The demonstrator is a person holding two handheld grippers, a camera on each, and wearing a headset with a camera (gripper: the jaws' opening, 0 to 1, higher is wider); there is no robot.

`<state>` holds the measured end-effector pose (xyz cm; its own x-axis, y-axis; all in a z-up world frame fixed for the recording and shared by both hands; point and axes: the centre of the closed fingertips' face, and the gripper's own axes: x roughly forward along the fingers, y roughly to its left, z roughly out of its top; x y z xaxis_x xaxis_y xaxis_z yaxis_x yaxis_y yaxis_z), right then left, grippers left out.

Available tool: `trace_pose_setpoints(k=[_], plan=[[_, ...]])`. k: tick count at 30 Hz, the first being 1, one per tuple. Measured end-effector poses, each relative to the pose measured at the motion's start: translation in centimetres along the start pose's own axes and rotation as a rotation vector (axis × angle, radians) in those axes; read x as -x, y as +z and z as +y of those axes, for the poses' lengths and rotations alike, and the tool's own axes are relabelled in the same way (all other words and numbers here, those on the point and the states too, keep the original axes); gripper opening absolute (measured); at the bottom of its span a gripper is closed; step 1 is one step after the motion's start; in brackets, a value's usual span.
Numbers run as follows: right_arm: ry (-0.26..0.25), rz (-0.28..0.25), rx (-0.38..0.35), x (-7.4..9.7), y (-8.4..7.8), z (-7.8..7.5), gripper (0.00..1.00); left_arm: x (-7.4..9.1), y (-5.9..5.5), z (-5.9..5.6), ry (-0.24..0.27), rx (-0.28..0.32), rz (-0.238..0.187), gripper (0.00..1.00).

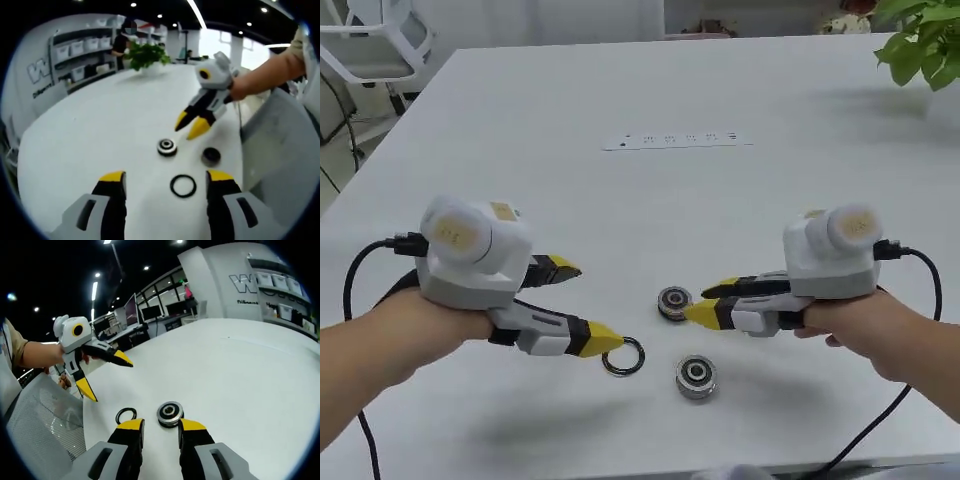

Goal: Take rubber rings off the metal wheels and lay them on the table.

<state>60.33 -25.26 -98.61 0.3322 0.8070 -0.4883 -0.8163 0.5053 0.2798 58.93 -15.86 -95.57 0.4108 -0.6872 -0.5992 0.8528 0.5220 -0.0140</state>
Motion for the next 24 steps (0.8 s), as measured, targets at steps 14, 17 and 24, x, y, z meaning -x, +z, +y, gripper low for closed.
trace_pose_setpoints(k=[14,17,24], plan=[[-0.023,0.009,0.036,-0.5,-0.8,-1.6,0.25,-2.9,1.8,0.0,-0.034,-0.001,-0.011,0.59],[-0.020,0.010,0.042,-0.7,-0.9,-1.5,0.25,-3.6,1.7,0.5,-0.032,-0.022,0.004,0.58],[-0.014,0.015,0.058,-1.3,-1.2,-1.2,0.24,-5.0,1.9,-0.1,-0.054,-0.013,0.011,0.53]])
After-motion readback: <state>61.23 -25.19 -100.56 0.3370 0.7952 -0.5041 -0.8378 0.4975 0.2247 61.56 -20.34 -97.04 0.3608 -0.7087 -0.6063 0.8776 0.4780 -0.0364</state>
